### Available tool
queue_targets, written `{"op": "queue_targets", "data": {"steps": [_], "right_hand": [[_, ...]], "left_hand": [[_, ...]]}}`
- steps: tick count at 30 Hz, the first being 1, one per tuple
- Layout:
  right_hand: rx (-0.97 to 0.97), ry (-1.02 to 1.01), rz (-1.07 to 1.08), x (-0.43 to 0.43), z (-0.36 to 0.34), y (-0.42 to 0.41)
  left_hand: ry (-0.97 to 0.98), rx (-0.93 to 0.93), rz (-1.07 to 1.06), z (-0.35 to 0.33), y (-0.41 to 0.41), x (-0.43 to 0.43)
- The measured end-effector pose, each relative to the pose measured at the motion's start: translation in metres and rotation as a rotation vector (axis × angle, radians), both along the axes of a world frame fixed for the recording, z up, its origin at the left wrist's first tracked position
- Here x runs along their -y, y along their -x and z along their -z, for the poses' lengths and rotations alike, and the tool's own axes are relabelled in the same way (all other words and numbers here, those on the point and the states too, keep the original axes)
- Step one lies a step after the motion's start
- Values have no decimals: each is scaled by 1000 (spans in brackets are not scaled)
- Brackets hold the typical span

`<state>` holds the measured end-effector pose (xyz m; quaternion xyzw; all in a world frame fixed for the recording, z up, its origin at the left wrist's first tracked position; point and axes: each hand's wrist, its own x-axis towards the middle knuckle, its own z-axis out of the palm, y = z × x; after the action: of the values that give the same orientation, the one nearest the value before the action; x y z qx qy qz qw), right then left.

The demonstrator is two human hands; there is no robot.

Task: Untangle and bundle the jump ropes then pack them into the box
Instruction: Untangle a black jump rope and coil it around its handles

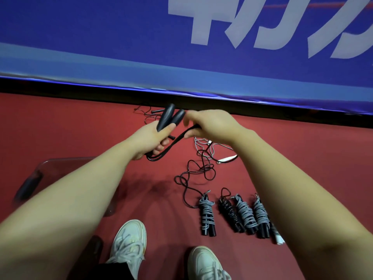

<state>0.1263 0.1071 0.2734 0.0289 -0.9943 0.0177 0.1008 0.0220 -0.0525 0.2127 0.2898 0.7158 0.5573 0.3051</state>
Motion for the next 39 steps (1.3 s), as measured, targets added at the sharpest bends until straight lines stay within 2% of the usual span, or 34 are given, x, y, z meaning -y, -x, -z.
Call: {"op": "queue_targets", "data": {"steps": [3, 8, 11, 15, 17, 21, 25, 27, 29, 32, 35, 37, 39], "right_hand": [[-62, 97, 59, -9, -9, -5], [-111, -2, -38, -21, -3, -6], [-153, -45, -80, -21, -3, -4], [-169, 34, -102, -23, 2, -5], [-180, 39, -99, -23, 0, -5], [-105, -88, -41, -25, -7, -8], [62, -260, -56, -23, -4, -17], [161, -406, -7, -19, 4, -14], [192, -456, 41, -14, 14, -10], [144, -417, 80, -11, 28, -6], [17, -306, -92, -5, 42, -5], [40, -226, -166, 1, 47, -5], [92, -221, -120, 5, 49, -5]], "left_hand": [[44, -11, 105, -2, -8, 2], [250, -196, 271, -6, -9, 4], [248, -200, 289, -5, -11, 1], [228, -183, 320, -6, -12, 2], [197, -120, 310, -6, -13, 1], [182, 171, 340, -7, -18, 0], [252, 243, 336, -11, -15, 4], [293, 280, 361, -11, -18, 4], [324, 331, 365, -13, -22, 3], [353, 382, 342, -16, -23, 0], [407, 392, 325, -17, -25, -3], [442, 398, 311, -17, -27, -5], [470, 393, 312, -16, -27, -5]]}}
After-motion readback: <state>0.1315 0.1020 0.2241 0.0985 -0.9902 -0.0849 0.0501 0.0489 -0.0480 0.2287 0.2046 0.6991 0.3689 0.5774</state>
